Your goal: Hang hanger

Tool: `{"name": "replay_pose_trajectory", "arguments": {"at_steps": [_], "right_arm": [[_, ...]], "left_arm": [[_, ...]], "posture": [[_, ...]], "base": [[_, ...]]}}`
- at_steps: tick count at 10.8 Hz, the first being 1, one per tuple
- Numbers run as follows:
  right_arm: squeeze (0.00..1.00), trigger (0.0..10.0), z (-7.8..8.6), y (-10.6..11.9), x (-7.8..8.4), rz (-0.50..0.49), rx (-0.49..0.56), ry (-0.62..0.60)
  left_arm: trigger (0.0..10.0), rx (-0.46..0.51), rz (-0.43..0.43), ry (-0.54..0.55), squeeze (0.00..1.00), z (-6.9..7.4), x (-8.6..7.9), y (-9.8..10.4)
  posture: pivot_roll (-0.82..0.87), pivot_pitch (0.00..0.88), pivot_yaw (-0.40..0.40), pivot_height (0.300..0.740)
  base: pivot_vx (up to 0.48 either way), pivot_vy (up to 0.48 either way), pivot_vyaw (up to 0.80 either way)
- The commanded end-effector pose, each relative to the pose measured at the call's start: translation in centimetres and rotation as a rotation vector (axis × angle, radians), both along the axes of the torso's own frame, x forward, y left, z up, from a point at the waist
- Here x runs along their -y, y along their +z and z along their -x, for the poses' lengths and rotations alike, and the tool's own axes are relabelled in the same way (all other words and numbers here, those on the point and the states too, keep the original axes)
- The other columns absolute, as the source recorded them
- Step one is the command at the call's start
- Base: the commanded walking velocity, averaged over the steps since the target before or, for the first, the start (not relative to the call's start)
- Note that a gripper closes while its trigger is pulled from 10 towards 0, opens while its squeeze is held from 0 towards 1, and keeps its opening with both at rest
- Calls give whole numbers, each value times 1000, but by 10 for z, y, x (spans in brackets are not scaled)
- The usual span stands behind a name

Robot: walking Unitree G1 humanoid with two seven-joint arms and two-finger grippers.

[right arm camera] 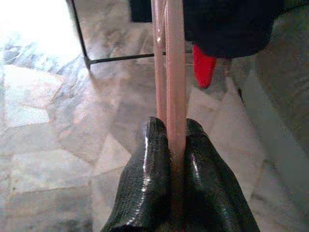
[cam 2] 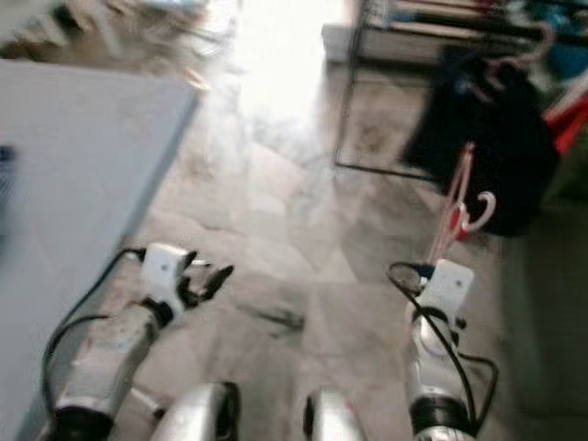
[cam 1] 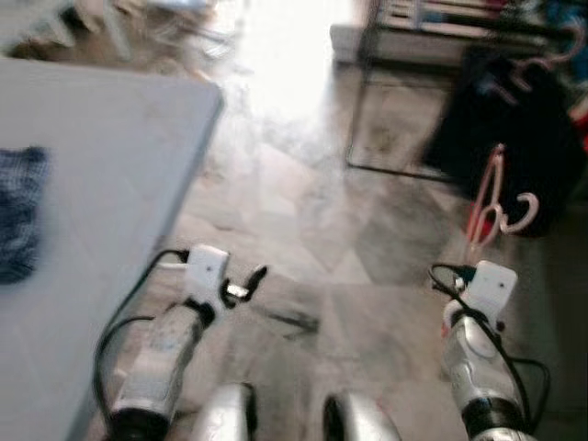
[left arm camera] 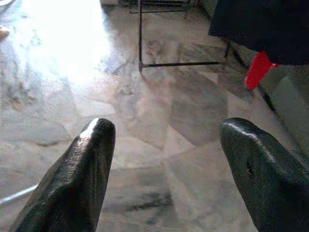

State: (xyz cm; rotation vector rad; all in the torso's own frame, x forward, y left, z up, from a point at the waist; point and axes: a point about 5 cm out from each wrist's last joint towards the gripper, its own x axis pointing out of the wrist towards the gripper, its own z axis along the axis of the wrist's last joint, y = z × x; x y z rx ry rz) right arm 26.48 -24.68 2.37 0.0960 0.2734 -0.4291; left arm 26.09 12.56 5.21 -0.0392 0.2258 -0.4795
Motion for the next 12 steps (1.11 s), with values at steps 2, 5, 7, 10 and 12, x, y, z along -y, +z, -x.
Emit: {"name": "replay_pose_trajectory", "arguments": {"at_steps": [2,5,7,10,12], "right_arm": [[0,10000,2,-3,-5,-25,-8,60],[0,10000,-6,-5,-31,-80,-21,240],[0,10000,-6,-7,-40,-117,-23,295],[0,10000,-5,-7,-41,-120,-22,297],[0,10000,-8,-4,-40,-102,-14,306]], "left_arm": [[10000,-8,-4,18,0,4,-3,-5],[10000,-10,-2,35,0,6,-3,-7],[10000,-11,-12,33,0,3,-3,-8],[10000,-2,-20,21,0,1,0,-7],[10000,-1,-26,9,0,2,1,-9]], "posture": [[-6,191,-37,740],[-2,190,-45,740],[-14,184,-38,740],[-18,176,-37,740],[-13,173,-35,740]], "base": [[127,0,0],[415,242,0],[414,242,0],[442,0,0],[480,0,0]]}}
